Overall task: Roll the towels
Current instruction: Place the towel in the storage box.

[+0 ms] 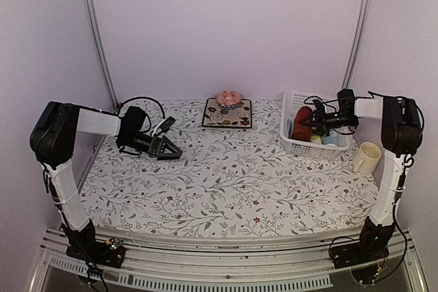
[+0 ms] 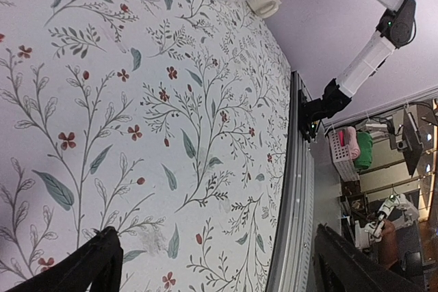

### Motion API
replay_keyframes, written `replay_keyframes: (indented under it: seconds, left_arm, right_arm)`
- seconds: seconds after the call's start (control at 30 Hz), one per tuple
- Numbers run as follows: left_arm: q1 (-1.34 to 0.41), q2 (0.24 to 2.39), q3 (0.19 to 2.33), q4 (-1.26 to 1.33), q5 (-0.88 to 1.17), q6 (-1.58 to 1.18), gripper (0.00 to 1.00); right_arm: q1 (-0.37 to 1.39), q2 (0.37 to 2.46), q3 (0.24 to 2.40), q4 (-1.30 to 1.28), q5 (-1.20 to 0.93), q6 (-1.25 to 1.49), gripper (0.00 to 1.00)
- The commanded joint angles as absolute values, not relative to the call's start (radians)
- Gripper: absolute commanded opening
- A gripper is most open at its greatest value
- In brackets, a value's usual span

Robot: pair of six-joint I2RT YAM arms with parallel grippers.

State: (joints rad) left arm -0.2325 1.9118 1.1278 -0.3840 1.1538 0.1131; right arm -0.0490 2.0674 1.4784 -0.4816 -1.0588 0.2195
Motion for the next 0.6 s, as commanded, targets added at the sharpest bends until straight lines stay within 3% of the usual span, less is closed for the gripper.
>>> replay_keyframes:
  seconds: [0.0,0.33,0.57]
  left_arm:
    - [-0.224,1.931,1.151,-0.403,1.178,0.133,0.97]
    - [-0.223,1.932,1.152,-0.417,1.187,0.144,0.97]
    - [-0.224,1.932,1.150,-0.420,1.190,0.145,0.97]
  right_arm:
    - [-0.060,2.073,1.482,-0.538,-1.044,0.177,0.32]
    - [-0.074,2.091,1.464,-0.574,-1.006,0.148,0.33]
    - [-0.075,2.121,1.485,-0.609,-0.931,0.133,0.42]
